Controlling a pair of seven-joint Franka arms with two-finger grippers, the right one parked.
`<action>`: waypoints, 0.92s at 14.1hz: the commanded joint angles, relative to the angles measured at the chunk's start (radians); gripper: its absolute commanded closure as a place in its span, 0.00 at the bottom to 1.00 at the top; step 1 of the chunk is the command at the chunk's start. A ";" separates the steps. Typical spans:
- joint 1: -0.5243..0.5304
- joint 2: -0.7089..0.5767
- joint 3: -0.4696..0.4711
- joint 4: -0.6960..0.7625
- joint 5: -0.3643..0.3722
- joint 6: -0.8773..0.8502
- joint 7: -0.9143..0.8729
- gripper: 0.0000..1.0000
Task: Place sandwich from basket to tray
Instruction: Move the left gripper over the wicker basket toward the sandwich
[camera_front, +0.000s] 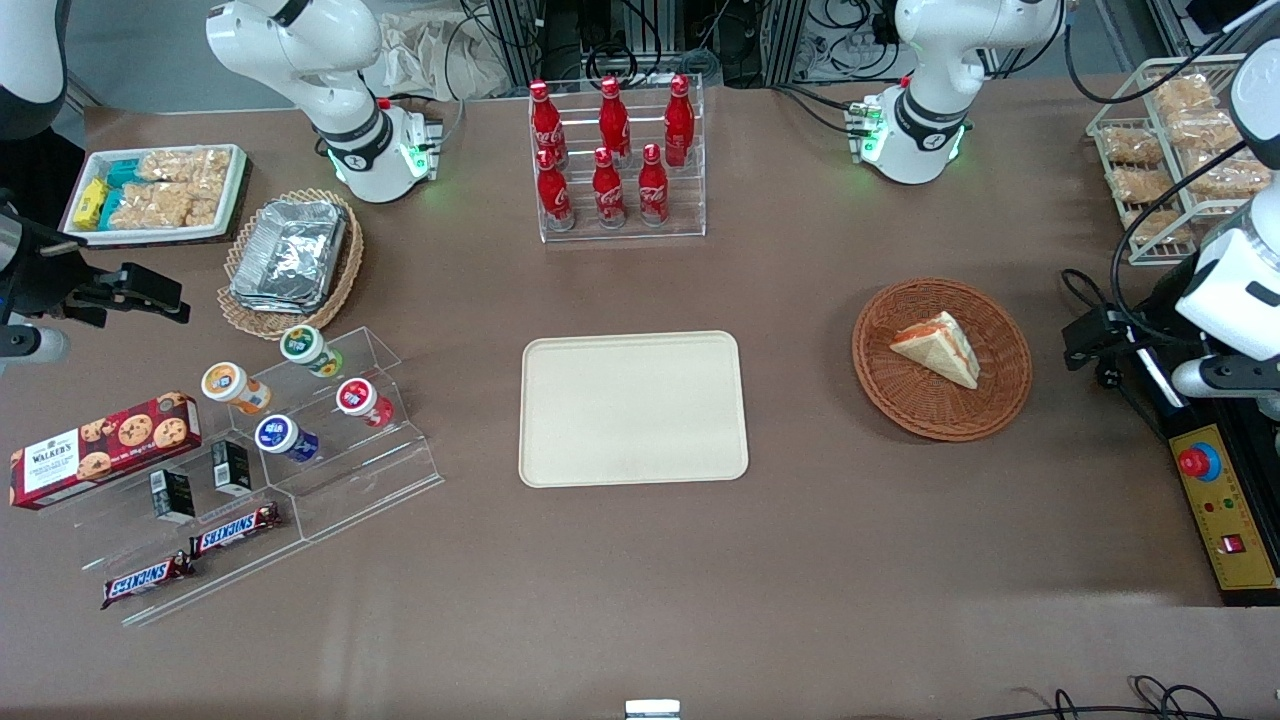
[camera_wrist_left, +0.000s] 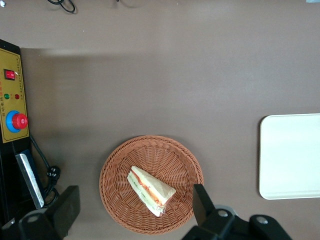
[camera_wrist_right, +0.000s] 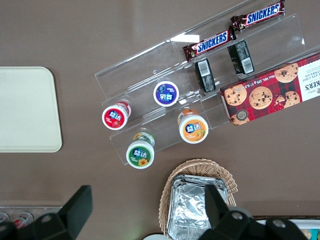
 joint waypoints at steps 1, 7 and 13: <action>0.005 0.023 -0.002 0.036 -0.007 -0.023 -0.004 0.00; 0.003 0.015 -0.008 0.013 -0.013 -0.028 -0.357 0.00; 0.002 -0.049 -0.009 -0.153 -0.038 -0.008 -0.716 0.00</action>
